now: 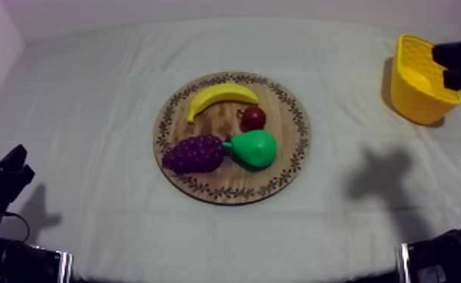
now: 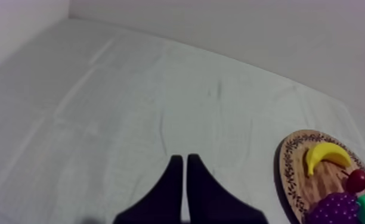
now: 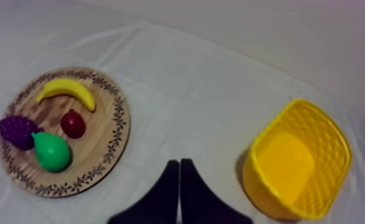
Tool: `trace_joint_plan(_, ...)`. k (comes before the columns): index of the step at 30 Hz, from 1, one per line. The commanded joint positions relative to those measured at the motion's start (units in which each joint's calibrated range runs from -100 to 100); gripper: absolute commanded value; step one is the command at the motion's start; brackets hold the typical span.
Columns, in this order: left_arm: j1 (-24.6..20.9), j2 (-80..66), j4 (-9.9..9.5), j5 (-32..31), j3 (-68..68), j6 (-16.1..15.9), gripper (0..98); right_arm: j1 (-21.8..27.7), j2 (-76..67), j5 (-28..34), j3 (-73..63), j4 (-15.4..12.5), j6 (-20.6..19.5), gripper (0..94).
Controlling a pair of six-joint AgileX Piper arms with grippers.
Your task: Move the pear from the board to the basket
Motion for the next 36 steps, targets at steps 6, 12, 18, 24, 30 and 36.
trace_joint_plan(6,0.0,0.0,-0.01,0.0,-0.1,0.0,0.1,-1.6,17.5,11.7,-17.5,-7.1,12.0,1.0)
trace_joint_plan(12,0.0,0.0,-0.01,0.0,-0.1,0.0,0.1,-4.3,31.0,15.3,-24.0,-8.6,19.1,4.5)
trace_joint_plan(18,0.0,0.0,-0.01,0.0,-0.1,0.0,0.1,-6.8,43.9,16.9,-29.3,-8.4,25.0,6.0)
trace_joint_plan(24,0.0,0.0,-0.01,0.0,-0.1,0.0,0.1,-9.1,53.2,19.1,-34.2,-7.9,27.6,10.2)
trace_joint_plan(30,0.0,0.0,-0.01,0.0,-0.1,0.0,0.1,-10.1,56.8,23.1,-36.5,-8.1,28.9,40.6)
trace_joint_plan(36,0.0,0.0,-0.01,0.0,-0.1,0.0,0.1,-10.4,57.6,27.5,-37.1,-8.5,29.6,72.1)
